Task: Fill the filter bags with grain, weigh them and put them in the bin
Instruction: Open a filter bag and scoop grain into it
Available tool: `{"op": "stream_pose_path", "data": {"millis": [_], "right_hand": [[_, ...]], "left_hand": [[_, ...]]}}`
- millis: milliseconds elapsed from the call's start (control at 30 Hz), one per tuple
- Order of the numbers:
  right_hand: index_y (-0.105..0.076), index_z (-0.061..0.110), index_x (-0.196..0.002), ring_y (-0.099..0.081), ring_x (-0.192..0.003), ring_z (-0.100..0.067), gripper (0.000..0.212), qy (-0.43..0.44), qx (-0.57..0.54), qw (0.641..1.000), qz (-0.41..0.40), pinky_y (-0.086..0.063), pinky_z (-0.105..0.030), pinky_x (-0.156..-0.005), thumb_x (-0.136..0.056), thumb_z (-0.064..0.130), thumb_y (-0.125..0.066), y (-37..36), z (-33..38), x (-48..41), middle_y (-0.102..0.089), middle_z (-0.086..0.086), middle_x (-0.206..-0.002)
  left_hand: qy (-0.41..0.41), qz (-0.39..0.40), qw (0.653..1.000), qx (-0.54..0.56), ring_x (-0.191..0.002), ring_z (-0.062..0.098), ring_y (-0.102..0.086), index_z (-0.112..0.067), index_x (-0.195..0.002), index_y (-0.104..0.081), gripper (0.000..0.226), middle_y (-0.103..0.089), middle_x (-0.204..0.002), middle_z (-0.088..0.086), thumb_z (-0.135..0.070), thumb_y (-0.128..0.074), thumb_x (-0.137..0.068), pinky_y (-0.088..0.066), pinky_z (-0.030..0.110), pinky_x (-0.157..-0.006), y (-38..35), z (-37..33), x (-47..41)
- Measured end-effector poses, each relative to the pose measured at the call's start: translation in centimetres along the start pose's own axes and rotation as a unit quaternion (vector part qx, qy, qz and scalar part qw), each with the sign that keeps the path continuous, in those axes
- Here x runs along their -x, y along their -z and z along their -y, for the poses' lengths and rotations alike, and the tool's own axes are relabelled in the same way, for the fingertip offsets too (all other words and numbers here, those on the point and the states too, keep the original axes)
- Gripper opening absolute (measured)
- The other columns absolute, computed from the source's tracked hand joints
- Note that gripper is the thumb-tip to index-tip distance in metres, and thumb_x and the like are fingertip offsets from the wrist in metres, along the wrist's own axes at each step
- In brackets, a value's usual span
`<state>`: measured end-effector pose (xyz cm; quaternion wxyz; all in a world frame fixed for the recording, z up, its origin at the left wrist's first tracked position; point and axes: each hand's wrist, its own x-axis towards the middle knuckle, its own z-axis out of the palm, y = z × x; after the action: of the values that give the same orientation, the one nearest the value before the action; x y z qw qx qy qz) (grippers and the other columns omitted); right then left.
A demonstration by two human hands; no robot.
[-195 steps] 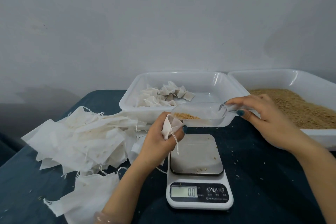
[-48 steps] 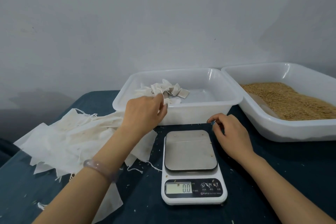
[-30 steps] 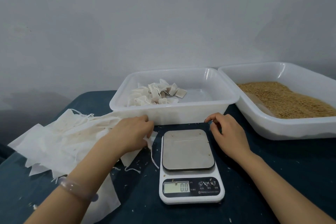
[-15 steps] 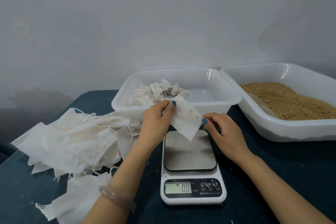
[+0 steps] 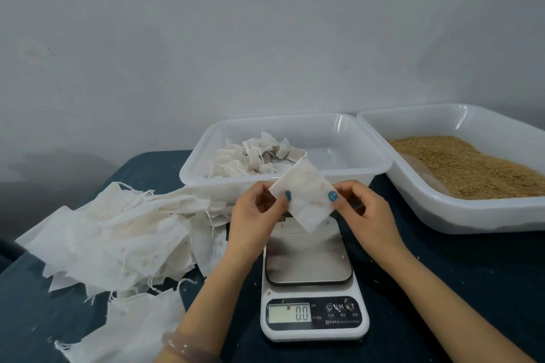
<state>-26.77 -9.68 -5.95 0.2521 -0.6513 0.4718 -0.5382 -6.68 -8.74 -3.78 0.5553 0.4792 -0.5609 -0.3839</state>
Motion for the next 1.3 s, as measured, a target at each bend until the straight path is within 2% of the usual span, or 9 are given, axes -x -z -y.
{"op": "stream_pose_path", "data": {"millis": [67, 133, 200, 267, 433, 567, 900, 1067, 1300], "right_hand": [[-0.064, 0.027, -0.100, -0.056, -0.074, -0.006, 0.014, 0.010, 0.029, 0.999, -0.033, -0.045, -0.014, -0.066, -0.088, 0.023, -0.070, 0.1, 0.2, 0.1, -0.064, 0.015, -0.090], [-0.065, 0.028, -0.093, -0.057, -0.074, -0.008, 0.009, 0.045, 0.033, 0.998, -0.028, -0.045, -0.015, -0.064, -0.088, 0.022, -0.070, 0.1, 0.8, 0.1, -0.064, 0.014, -0.089], [-0.070, 0.029, -0.091, -0.061, -0.077, -0.011, 0.005, 0.055, -0.004, 0.998, 0.036, -0.048, -0.023, -0.066, -0.090, 0.031, -0.066, -0.1, 1.3, 0.4, -0.069, 0.013, -0.088], [-0.074, 0.027, -0.097, -0.065, -0.084, -0.016, 0.021, 0.039, -0.047, 0.993, 0.105, -0.052, -0.033, -0.074, -0.089, 0.041, -0.061, -0.6, 1.8, 0.6, -0.072, 0.010, -0.091], [-0.073, 0.027, -0.091, -0.063, -0.075, 0.004, 0.015, 0.031, -0.139, 0.983, 0.113, -0.045, -0.009, -0.066, -0.089, 0.033, -0.060, -1.0, 2.8, 0.7, -0.069, 0.018, -0.080], [-0.075, 0.029, -0.092, -0.065, -0.074, 0.006, 0.014, -0.012, -0.177, 0.981, 0.081, -0.045, -0.006, -0.064, -0.085, 0.032, -0.063, -0.6, 3.0, 0.7, -0.074, 0.016, -0.083], [-0.074, 0.037, -0.094, -0.070, -0.082, 0.000, 0.024, -0.074, -0.206, 0.974, 0.050, -0.052, -0.012, -0.071, -0.089, 0.016, -0.064, -0.3, 3.2, 0.6, -0.076, 0.012, -0.091], [-0.077, 0.043, -0.081, -0.067, -0.071, -0.001, 0.013, -0.112, -0.210, 0.971, 0.030, -0.048, -0.011, -0.059, -0.075, 0.041, -0.065, -0.3, 3.5, 0.5, -0.076, 0.011, -0.083], [-0.076, 0.031, -0.092, -0.066, -0.072, 0.002, 0.018, -0.089, -0.210, 0.973, 0.044, -0.048, -0.009, -0.062, -0.077, 0.036, -0.067, -0.3, 3.3, 0.5, -0.075, 0.009, -0.082]], "left_hand": [[-0.030, -0.050, 0.998, -0.014, -0.080, 0.021, -0.069, -0.017, -0.089, -0.066, 0.008, -0.071, -0.083, 0.002, -0.009, -0.068, -0.089, -0.061, 0.039, -0.072, 0.0, -0.1, 0.1], [-0.111, -0.090, 0.984, -0.104, -0.074, 0.012, -0.065, -0.023, -0.085, -0.062, 0.014, -0.068, -0.081, -0.006, -0.011, -0.069, -0.088, -0.058, 0.031, -0.068, 0.0, -0.3, 0.3], [-0.218, -0.097, 0.948, -0.210, -0.075, 0.010, -0.060, -0.022, -0.086, -0.062, 0.018, -0.063, -0.084, -0.010, -0.006, -0.071, -0.084, -0.051, 0.022, -0.065, 0.0, -0.6, 0.8], [-0.299, -0.086, 0.908, -0.279, -0.075, 0.008, -0.057, -0.014, -0.088, -0.065, 0.021, -0.060, -0.088, -0.006, 0.002, -0.074, -0.078, -0.050, 0.023, -0.065, -0.2, -0.5, 1.1], [-0.415, -0.079, 0.831, -0.362, -0.073, 0.021, -0.060, -0.008, -0.090, -0.073, 0.015, -0.061, -0.084, 0.005, 0.002, -0.075, -0.079, -0.052, 0.035, -0.058, -0.4, -0.1, 1.1], [-0.445, -0.075, 0.806, -0.383, -0.069, 0.023, -0.059, -0.012, -0.097, -0.078, 0.031, -0.062, -0.082, 0.006, 0.008, -0.076, -0.073, -0.050, 0.036, -0.054, -0.4, 0.2, 1.1], [-0.434, -0.084, 0.824, -0.355, -0.069, 0.018, -0.055, -0.012, -0.106, -0.077, 0.026, -0.061, -0.083, 0.004, -0.002, -0.071, -0.083, -0.047, 0.028, -0.056, -0.3, 0.2, 1.1], [-0.434, -0.078, 0.827, -0.348, -0.066, 0.020, -0.056, -0.012, -0.102, -0.079, 0.025, -0.062, -0.082, 0.006, 0.001, -0.074, -0.081, -0.048, 0.031, -0.055, -0.4, -0.1, 1.3], [-0.442, -0.080, 0.817, -0.361, -0.066, 0.022, -0.059, -0.011, -0.099, -0.079, 0.017, -0.063, -0.081, 0.007, -0.005, -0.074, -0.084, -0.050, 0.035, -0.052, -0.6, -0.4, 1.5]]}}
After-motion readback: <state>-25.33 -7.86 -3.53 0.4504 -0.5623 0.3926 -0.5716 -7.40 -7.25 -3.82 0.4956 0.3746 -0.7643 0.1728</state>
